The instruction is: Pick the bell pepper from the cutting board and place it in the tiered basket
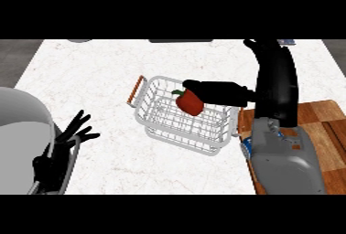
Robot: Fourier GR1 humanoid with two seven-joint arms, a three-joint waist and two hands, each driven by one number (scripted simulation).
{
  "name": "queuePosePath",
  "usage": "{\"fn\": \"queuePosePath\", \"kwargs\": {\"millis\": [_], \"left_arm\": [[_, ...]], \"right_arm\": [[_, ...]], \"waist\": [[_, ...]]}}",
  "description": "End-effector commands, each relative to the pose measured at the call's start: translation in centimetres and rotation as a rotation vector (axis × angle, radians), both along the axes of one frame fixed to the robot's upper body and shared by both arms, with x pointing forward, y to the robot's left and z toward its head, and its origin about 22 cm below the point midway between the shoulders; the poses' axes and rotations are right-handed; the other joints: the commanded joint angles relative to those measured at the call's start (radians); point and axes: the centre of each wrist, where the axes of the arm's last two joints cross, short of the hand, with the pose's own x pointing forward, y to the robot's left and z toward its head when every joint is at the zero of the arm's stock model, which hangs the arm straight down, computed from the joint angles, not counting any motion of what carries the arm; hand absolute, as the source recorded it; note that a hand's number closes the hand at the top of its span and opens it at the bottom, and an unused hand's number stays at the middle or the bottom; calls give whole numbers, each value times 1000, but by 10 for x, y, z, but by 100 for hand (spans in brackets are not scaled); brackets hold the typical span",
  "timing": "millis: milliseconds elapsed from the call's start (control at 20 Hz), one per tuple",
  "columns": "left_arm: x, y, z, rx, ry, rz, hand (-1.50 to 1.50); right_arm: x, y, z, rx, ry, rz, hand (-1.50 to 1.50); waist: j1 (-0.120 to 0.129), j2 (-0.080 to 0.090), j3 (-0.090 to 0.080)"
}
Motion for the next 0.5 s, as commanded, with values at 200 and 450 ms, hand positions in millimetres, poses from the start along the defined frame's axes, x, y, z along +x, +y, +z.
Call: {"fn": "queuePosePath", "kwargs": {"millis": [200,450], "left_arm": [[-22,-7,-48,-93,166,78,0],[-23,-7,-38,-130,168,96,0]], "right_arm": [[-21,-84,21,111,-65,-311,-150],[-60,-140,27,135,-75,-365,-150]], "waist": [[-60,4,-28],[-78,-1,-26]]}}
